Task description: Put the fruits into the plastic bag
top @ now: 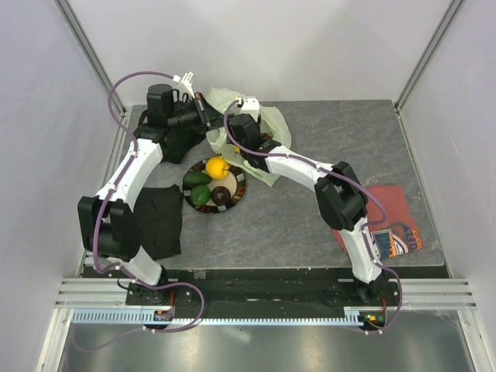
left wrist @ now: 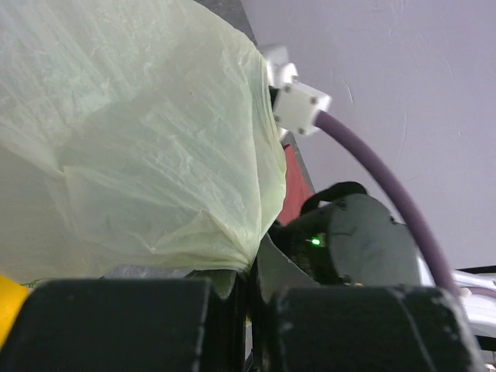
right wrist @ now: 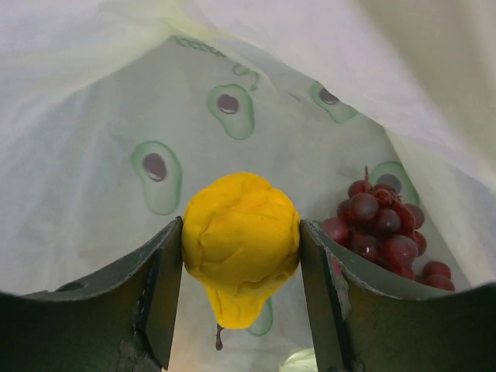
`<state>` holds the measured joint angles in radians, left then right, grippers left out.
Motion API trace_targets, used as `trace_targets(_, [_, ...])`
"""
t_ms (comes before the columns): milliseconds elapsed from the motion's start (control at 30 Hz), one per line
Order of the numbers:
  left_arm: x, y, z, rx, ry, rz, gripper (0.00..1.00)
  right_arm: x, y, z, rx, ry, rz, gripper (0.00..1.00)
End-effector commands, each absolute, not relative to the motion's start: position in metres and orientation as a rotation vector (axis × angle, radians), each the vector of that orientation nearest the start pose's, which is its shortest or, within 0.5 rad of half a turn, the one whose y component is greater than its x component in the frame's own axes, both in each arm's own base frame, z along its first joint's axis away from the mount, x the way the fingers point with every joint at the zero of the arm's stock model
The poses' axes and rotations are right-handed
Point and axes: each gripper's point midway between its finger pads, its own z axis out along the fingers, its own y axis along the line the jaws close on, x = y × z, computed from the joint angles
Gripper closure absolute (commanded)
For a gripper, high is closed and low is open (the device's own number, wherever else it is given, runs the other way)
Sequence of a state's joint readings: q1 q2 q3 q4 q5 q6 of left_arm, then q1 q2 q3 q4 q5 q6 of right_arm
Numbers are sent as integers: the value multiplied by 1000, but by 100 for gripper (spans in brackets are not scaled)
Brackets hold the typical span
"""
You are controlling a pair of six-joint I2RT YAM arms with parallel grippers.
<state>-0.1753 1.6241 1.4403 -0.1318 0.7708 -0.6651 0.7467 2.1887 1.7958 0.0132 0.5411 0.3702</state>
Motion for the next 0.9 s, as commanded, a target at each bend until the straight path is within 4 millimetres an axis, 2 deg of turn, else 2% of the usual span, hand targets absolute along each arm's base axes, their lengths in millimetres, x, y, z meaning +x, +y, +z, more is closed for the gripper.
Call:
trace_targets(0, [405,-219,330,145,1934,-1305,98,526,354,171,33,1885,106,73])
trace_targets(133, [405,-219,328,147,1937,-1305,98,534,337,153,67,1924,60,71])
trace_targets(367, [408,-219,325,141,1945,-1307,98,534,332,132,35,1994,82,63])
trace_targets(467, [408,-220,324,139,1948,-1308,98,534,337,126,17,2022,141,50])
trace_targets(533, [408,-220,323,139,1948,-1310,98,535,339,122,5,2044,194,35])
trace_targets(567, [408,-220,323,141,1949,-1308,98,535,341,122,3,2048,214,26])
trace_targets(633, [408,-220,324,141,1948,-1309,98,534,345,124,-24,2056,254,21])
trace_targets(700, [408,-220,324,139,1948,-1308,98,533,349,127,-57,2054,277,18])
trace_targets(800, [408,-220,322,140,1950,-1309,98,526,357,143,-98,2026,356,17])
trace_targets(867, [409,-219,322,138,1951,-1306,98,519,361,162,-117,1987,423,15])
